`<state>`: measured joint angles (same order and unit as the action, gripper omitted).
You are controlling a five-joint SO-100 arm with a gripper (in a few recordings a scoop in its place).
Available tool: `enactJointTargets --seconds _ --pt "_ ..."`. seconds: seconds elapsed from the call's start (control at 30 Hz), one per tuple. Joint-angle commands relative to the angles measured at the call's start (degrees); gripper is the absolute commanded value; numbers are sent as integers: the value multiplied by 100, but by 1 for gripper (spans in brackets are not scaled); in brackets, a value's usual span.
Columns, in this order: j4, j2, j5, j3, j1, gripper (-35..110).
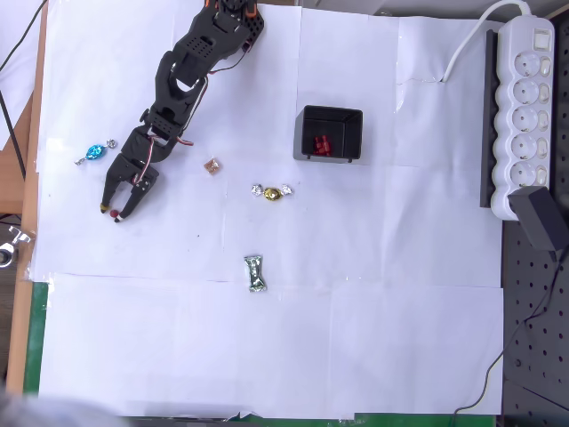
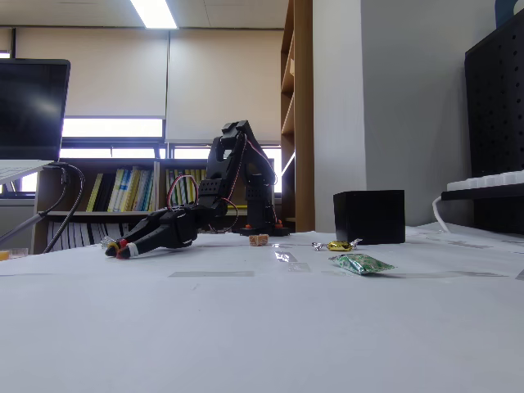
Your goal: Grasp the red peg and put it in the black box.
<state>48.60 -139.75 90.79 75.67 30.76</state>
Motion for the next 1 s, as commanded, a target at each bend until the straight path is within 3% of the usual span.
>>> enactJointTargets --seconds 0.0,0.27,0.47,0.7,0.97 --pt "70 -18 123 246 -149 3" --pt "35 0 185 290 -176 0" --pt "-1178 686 -9 255 -246 0" --pt "-3454 1960 -352 378 -378 0" --pt "-7603 2856 -888 2188 -571 0"
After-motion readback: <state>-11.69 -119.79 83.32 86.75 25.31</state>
